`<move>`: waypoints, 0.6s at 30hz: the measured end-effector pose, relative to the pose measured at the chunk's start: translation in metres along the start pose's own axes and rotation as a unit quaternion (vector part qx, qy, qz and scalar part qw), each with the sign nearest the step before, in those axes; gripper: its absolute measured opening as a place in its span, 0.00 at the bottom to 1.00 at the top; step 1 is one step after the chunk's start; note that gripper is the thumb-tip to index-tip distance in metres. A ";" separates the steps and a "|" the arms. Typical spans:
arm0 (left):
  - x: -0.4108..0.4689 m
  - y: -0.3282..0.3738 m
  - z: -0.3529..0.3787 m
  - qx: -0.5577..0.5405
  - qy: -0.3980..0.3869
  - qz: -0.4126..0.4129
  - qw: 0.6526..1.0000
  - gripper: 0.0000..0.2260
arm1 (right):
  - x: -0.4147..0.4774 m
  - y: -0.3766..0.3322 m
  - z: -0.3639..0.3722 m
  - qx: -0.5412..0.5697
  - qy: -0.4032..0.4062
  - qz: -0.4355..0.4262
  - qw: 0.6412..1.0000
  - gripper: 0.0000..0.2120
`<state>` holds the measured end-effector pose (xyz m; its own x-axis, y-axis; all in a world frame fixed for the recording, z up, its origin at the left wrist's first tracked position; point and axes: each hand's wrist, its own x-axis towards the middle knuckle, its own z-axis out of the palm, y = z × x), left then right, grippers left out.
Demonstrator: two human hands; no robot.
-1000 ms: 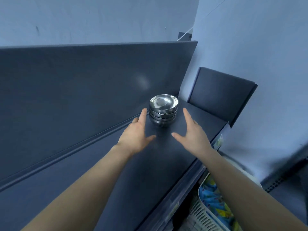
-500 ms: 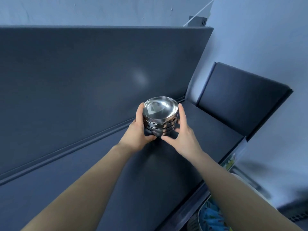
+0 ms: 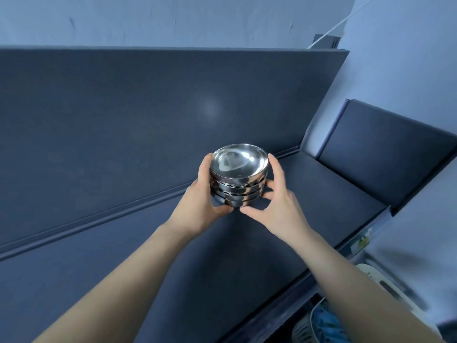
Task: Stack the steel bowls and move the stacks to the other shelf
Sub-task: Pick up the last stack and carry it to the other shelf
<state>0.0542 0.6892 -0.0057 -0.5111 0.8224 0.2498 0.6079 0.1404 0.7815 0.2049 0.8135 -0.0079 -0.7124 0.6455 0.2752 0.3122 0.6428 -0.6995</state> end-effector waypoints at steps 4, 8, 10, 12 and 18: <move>-0.049 0.003 -0.045 0.006 0.021 -0.004 1.000 0.48 | -0.027 -0.046 0.017 0.002 -0.013 -0.026 1.000 0.56; -0.106 0.003 -0.094 0.019 0.035 -0.014 0.999 0.47 | -0.060 -0.098 0.041 0.009 -0.034 -0.035 0.999 0.56; -0.134 -0.001 -0.118 0.023 0.040 -0.019 0.999 0.47 | -0.078 -0.123 0.055 0.013 -0.041 -0.035 0.998 0.57; -0.162 -0.005 -0.142 0.030 0.047 -0.023 0.998 0.46 | -0.095 -0.146 0.071 0.016 -0.044 -0.040 0.998 0.57; -0.247 -0.016 -0.200 0.048 0.087 -0.055 0.994 0.46 | -0.143 -0.209 0.117 0.046 -0.076 -0.068 0.994 0.57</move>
<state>0.0489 0.3738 0.0348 -0.6700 0.6929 0.2663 0.5925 0.2831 0.7542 0.1679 0.5388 0.0213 -0.8335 0.4803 0.2732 0.1521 0.6747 -0.7222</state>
